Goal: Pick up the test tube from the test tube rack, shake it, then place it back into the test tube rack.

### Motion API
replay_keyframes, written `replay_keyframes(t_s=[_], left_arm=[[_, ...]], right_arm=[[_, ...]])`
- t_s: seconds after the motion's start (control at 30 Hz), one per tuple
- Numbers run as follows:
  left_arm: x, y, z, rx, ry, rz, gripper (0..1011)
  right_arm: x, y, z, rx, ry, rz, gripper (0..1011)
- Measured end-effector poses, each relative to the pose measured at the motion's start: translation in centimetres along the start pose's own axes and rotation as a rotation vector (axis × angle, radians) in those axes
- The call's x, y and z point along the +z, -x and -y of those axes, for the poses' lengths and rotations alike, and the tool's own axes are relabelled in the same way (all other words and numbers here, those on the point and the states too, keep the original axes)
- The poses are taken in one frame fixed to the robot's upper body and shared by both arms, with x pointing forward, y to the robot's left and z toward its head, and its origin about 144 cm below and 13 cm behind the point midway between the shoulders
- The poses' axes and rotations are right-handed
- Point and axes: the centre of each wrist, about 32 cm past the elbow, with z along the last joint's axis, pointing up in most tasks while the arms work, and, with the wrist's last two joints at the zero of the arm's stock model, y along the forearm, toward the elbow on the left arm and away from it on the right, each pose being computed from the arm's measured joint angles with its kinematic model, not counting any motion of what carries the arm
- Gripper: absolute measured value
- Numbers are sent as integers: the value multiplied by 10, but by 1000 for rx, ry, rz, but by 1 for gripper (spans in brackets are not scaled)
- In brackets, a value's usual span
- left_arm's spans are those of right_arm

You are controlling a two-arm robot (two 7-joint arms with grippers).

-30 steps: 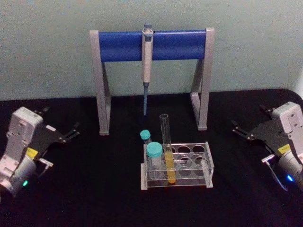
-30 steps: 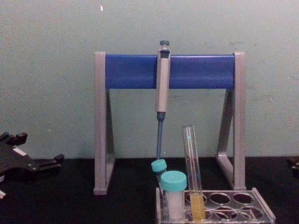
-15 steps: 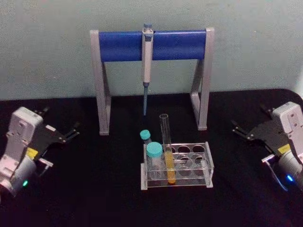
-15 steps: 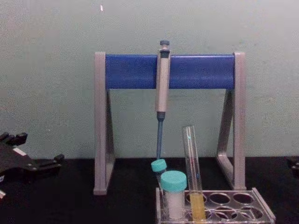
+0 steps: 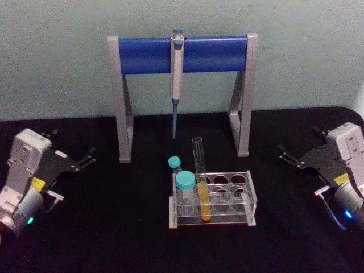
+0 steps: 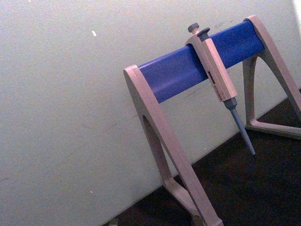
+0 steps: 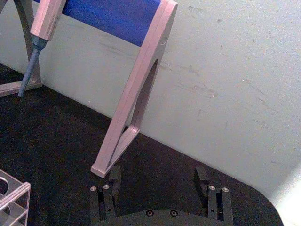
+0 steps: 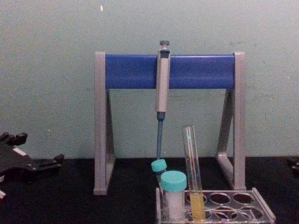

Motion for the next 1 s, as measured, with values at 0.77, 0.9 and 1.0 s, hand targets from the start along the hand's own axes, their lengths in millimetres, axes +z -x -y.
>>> replay_keyframes(t_s=[0.77,0.9,1.0], left_arm=[[0,0,0,0,0,0,1001],[0,0,0,0,0,0,1001],[0,0,0,0,0,0,1001]], right_arm=[[0,0,0,0,0,0,1000],[0,0,0,0,0,0,1000],[0,0,0,0,0,0,1000]])
